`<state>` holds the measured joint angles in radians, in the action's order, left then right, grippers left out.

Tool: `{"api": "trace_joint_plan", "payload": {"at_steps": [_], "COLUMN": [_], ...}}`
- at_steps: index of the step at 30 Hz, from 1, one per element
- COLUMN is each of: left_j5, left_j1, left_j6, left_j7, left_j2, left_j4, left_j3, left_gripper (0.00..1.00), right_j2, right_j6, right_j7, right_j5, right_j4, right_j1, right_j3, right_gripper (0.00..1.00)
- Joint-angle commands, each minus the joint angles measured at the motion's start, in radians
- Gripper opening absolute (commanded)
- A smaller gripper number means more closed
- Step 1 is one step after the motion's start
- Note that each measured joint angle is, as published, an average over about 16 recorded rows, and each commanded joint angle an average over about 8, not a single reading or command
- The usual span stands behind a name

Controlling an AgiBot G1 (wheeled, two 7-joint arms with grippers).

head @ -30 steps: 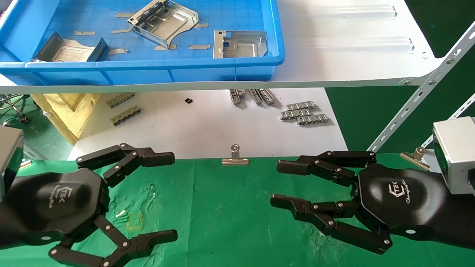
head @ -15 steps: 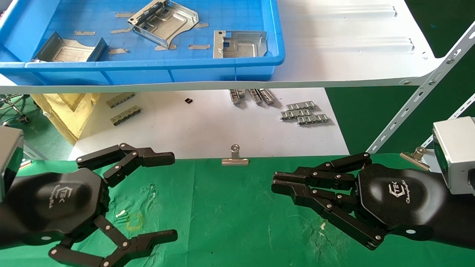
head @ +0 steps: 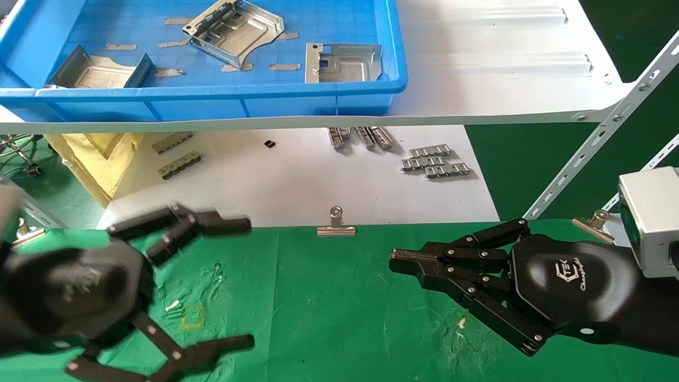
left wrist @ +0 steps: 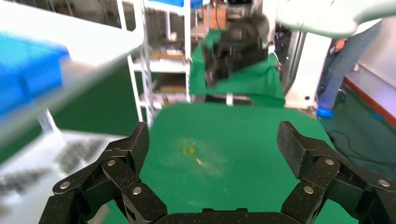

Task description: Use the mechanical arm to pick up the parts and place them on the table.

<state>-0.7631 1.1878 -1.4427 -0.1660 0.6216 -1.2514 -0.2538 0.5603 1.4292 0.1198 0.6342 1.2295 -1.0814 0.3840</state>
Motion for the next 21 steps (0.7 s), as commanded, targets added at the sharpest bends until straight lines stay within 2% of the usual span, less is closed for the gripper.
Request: {"api": "trace_joint_plan", "payload": {"at_steps": [1,7,15,21], "left_j5": [0.002,-0.112,-0.317,-0.435], "left_j1": [0.021,0.194,0.439,0.584], "left_j6": [0.007,0.152,0.365,0.456], "left_j7": [0.01,-0.005,-0.011,-0.01], "left_j2": [-0.005,0.059,0.246,0.355], "left_j4": [-0.003,0.082,0.315,0.499], "left_j3": [0.014,-0.004,-0.093,-0.157], "left_gripper": [1.0,1.0,1.0,1.0], "right_j2": [0.0,0.0,0.0,0.0], "right_j6": [0.0,0.0,0.0,0.0], "right_j7": [0.0,0.0,0.0,0.0], "right_j5": [0.0,0.0,0.0,0.0], "right_j4": [0.0,0.0,0.0,0.0], "right_j1": [0.0,0.0,0.0,0.0], "right_j3": [0.0,0.0,0.0,0.0], "right_gripper": [0.0,0.0,0.0,0.0]}}
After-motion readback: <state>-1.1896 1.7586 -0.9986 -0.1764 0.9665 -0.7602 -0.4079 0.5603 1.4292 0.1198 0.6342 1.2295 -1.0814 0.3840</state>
